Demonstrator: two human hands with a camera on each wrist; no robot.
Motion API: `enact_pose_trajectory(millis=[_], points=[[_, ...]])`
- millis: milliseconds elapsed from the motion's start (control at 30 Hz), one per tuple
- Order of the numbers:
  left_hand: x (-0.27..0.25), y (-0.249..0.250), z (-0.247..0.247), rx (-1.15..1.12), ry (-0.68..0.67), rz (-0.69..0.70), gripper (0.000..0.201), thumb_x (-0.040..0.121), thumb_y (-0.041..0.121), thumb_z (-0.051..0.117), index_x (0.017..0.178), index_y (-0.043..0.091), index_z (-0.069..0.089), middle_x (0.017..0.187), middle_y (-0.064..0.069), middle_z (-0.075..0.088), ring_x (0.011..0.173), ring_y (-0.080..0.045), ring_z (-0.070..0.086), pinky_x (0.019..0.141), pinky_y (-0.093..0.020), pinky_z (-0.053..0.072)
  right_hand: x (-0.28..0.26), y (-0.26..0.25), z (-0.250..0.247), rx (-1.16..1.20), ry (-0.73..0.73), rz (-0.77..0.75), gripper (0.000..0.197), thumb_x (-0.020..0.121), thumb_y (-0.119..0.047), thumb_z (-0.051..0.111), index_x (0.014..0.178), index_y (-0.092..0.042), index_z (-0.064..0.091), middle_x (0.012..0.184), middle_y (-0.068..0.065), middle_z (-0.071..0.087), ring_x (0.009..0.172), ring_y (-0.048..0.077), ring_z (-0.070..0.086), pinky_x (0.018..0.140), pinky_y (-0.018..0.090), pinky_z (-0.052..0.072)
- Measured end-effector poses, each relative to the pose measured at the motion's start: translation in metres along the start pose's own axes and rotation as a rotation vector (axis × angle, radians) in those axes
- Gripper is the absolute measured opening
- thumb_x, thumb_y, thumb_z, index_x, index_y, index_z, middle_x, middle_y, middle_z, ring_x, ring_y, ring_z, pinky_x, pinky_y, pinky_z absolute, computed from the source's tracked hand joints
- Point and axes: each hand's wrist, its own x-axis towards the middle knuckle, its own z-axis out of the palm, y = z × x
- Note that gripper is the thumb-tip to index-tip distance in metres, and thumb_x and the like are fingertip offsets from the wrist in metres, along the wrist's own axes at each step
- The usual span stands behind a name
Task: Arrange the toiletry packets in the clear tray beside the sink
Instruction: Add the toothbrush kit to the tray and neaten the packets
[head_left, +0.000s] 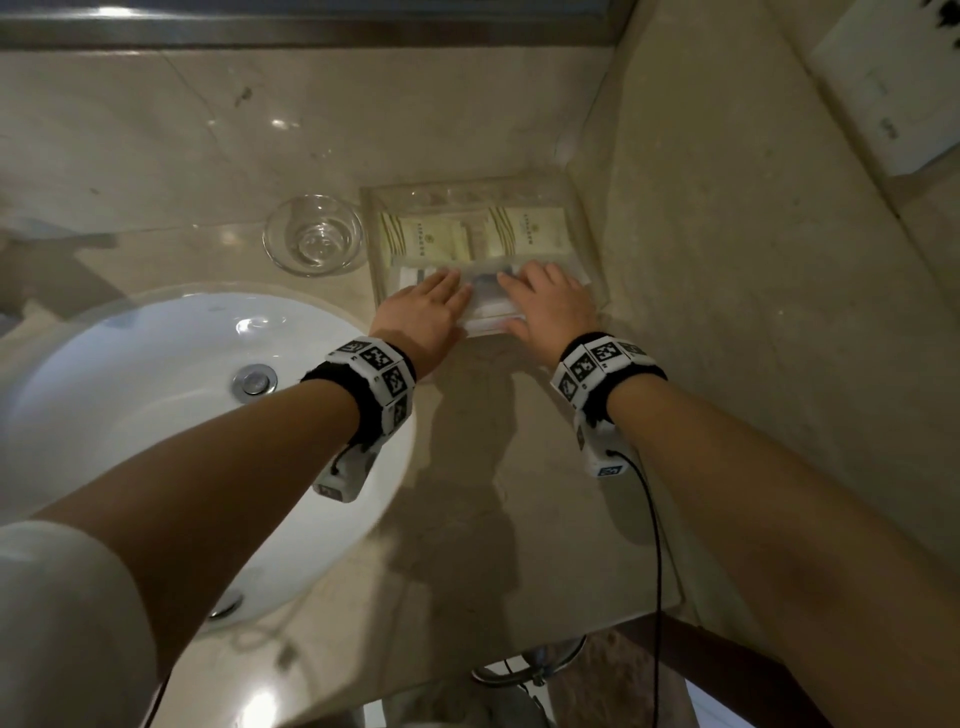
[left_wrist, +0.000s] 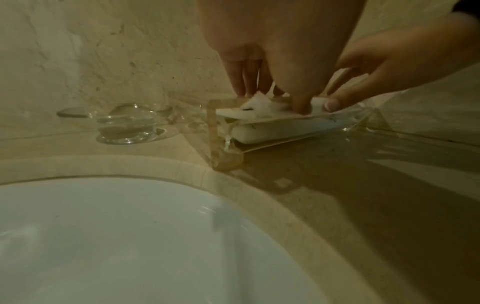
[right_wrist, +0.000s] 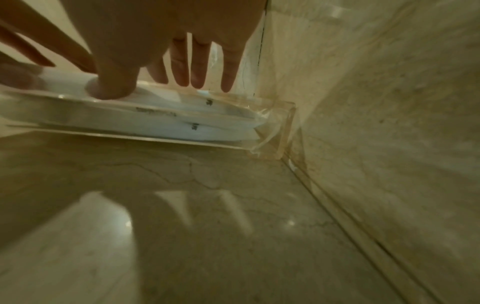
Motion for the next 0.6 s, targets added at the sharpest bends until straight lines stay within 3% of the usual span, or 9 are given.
enact_pose_trajectory(millis=[233, 433, 600], points=[[-0.001, 0.000, 0.003, 0.018, 0.040, -0.007, 0.057, 0.098, 0.015, 0.037, 0.149, 0.014, 0.014, 0.159, -0.008, 0.011, 0.147, -0.021, 0.013, 0.116, -0.034, 0.020, 0.004, -0.010, 0.001, -0.054, 0.003, 0.036, 0.053, 0.092, -0.031, 0.052, 0.139, -0.012, 0.037, 0.135, 0.010, 0.042, 0.123, 0.030, 0.039, 0.096, 0.039, 0.037], [0.001, 0.002, 0.001, 0.031, 0.052, -0.018, 0.058, 0.094, 0.013, 0.047, 0.147, 0.014, 0.023, 0.157, -0.009, 0.020, 0.145, -0.024, 0.020, 0.113, -0.037, 0.027, 0.007, -0.016, 0.002, -0.019, 0.035, 0.087, 0.048, 0.089, -0.028, 0.056, 0.132, -0.013, 0.042, 0.134, 0.010, 0.042, 0.122, 0.029, 0.039, 0.096, 0.039, 0.036], [-0.004, -0.003, 0.003, 0.035, 0.000, 0.008, 0.060, 0.099, 0.033, 0.034, 0.150, 0.014, 0.009, 0.160, -0.007, 0.006, 0.148, -0.020, 0.004, 0.118, -0.035, 0.014, -0.003, -0.006, 0.005, 0.086, -0.004, 0.094, 0.060, 0.091, -0.042, 0.050, 0.144, -0.019, 0.032, 0.148, 0.008, 0.031, 0.137, 0.028, 0.026, 0.111, 0.041, 0.024]])
